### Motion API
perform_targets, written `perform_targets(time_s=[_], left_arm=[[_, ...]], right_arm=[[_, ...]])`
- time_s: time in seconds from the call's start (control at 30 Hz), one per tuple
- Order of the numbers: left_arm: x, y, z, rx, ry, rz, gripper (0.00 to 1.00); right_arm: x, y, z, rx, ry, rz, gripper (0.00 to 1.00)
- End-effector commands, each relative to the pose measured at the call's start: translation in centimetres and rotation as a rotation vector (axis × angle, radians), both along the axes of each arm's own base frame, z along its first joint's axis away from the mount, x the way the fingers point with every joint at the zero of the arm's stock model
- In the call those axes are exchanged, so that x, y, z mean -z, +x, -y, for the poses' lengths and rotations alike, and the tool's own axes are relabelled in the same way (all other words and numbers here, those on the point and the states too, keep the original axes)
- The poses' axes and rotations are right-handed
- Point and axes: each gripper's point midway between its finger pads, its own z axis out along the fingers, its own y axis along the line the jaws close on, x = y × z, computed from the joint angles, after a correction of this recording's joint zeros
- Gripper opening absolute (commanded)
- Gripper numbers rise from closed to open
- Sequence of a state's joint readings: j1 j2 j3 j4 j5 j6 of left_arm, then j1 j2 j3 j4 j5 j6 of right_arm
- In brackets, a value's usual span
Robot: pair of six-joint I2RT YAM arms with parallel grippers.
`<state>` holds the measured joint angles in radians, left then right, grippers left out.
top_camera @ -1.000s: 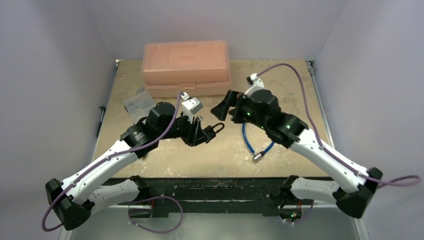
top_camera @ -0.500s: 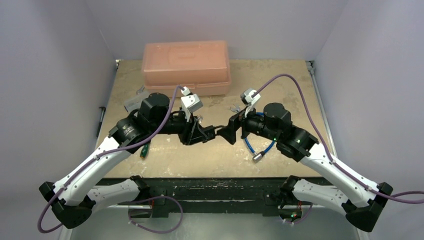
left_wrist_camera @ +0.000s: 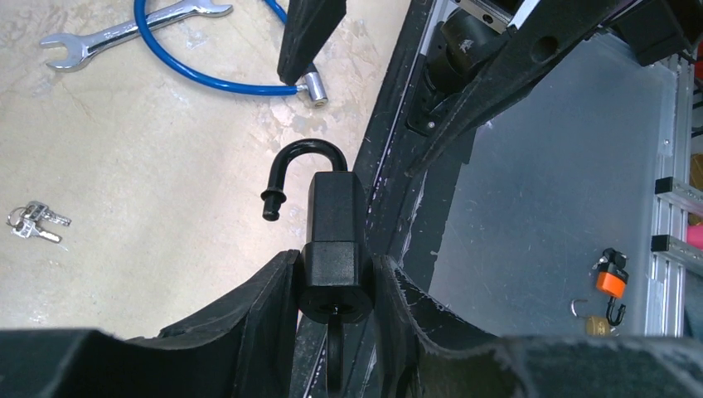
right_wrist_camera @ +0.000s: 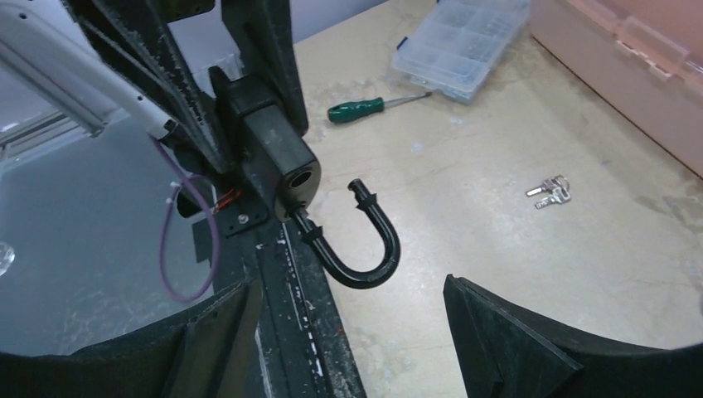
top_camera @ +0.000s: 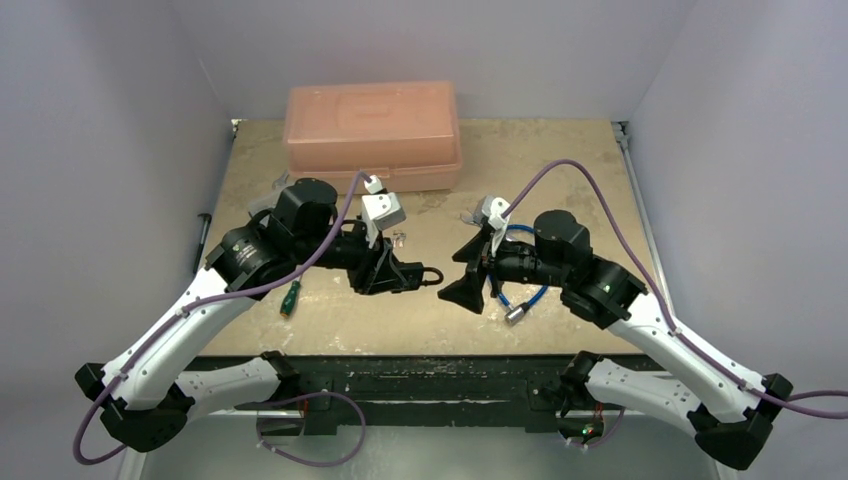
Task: Unlock with the key
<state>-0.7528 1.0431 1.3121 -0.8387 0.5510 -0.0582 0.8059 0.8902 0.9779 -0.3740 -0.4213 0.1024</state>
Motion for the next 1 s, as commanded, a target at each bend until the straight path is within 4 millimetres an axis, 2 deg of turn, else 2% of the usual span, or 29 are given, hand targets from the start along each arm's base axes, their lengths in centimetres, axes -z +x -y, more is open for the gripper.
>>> perform_targets(time_s=[0.0, 0.2, 0.43, 0.63, 0.8, 0.97], left_arm=[[-4.8, -0.3, 0.9, 0.048, -0.138, 0.103, 0.00], [-5.9, -0.8, 1.3, 0.054, -0.212, 0.093, 0.00], [-7.0, -1.6, 1.4, 0.077, -0.274, 0.092, 0.00], [-6.9, -1.9, 1.5, 0.091, -0.280, 0.079, 0.00], [-6.8, -1.8, 1.6, 0.087, -0.283, 0.077, 0.00], [-6.6, -1.7, 1.5, 0.074, -0.279, 0.080, 0.00]], right_arm=[[-2.4, -1.8, -0.6, -0.117, 0.067, 0.052, 0.88], [-2.3, -1.7, -0.6, -0.094, 0.136, 0.090, 0.88], [-1.5, -0.4, -0.8, -0.025, 0.101, 0.142, 0.88], [-1.4, -0.2, -2.3, -0.022, 0.066, 0.200, 0.84], [-1.0, -0.9, -3.7, -0.080, 0.027, 0.193, 0.64], [-0.3, -1.3, -4.1, -0.117, -0.004, 0.193, 0.33]])
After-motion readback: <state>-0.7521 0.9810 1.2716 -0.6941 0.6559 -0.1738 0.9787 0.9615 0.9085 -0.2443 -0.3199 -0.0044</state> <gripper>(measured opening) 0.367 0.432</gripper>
